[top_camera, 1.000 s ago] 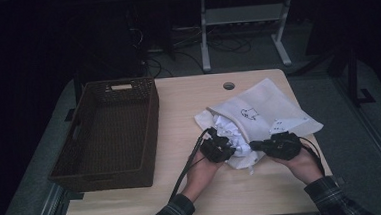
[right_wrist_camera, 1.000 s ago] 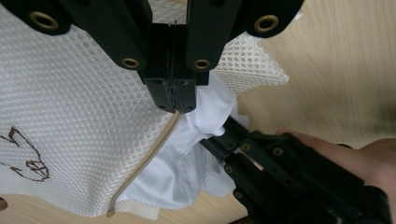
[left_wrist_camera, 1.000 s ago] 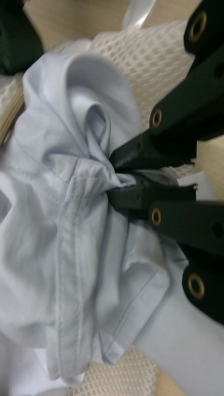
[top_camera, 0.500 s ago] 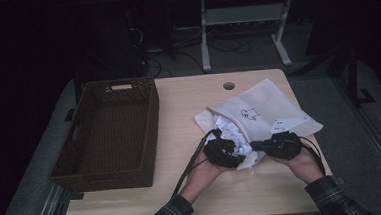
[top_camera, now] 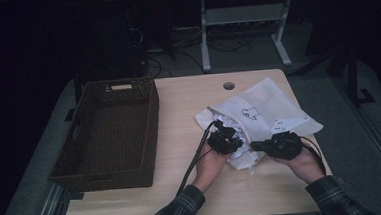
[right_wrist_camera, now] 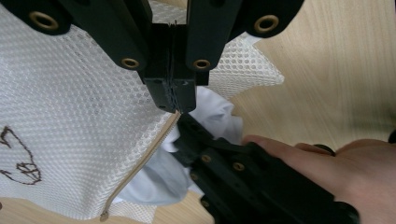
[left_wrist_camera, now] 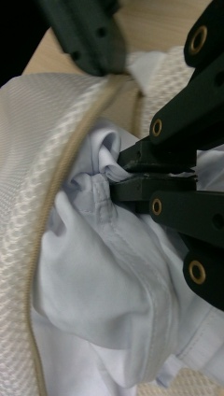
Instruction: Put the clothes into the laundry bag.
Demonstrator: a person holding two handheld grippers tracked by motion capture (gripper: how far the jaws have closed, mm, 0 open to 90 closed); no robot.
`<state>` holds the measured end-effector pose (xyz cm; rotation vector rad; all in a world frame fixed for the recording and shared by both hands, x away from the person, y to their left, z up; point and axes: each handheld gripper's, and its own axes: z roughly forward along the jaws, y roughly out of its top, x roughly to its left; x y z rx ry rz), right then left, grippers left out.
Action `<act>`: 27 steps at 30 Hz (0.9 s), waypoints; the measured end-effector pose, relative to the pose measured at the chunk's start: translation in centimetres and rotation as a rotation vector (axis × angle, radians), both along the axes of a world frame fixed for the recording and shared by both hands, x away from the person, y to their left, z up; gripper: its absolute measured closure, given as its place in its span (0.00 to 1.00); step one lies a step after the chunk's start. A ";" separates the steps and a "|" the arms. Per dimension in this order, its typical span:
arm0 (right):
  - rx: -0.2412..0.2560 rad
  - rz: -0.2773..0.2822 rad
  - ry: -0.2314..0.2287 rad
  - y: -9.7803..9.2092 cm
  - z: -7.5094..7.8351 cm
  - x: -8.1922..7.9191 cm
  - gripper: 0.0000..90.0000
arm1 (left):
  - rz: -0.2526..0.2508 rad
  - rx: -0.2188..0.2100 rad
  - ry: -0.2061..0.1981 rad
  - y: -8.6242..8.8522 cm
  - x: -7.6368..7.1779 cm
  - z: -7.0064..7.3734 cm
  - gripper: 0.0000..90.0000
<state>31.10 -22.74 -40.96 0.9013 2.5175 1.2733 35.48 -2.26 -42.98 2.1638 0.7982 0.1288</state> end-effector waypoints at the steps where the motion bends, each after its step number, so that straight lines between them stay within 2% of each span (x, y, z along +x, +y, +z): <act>1: 0.002 0.000 0.001 0.0 0.0 0.0 0.99 | 0.002 -0.004 -0.005 -0.2 0.1 -0.1 0.96; 7: 0.004 -0.003 -0.005 -0.2 0.2 0.1 0.99 | 0.008 -0.056 -0.004 -1.3 0.6 -0.7 0.96; 11: 0.007 -0.008 -0.012 -0.5 0.3 0.2 0.99 | -0.006 -0.098 0.000 -1.7 0.8 -1.2 0.95; 14: 0.009 -0.013 -0.011 -0.8 0.3 0.2 0.99 | -0.023 -0.113 -0.010 -1.7 0.7 -1.4 0.93; 18: 0.012 -0.013 -0.013 -1.1 0.4 0.2 0.99 | -0.046 -0.123 -0.029 -1.3 0.2 -1.0 0.84; 23: 0.017 -0.015 -0.012 -1.2 0.4 0.2 0.99 | -0.081 -0.103 -0.037 -0.4 -0.5 -0.3 0.69; 27: 0.011 -0.014 -0.010 -1.2 0.3 0.2 0.99 | -0.090 -0.099 -0.042 0.7 -1.2 0.6 0.61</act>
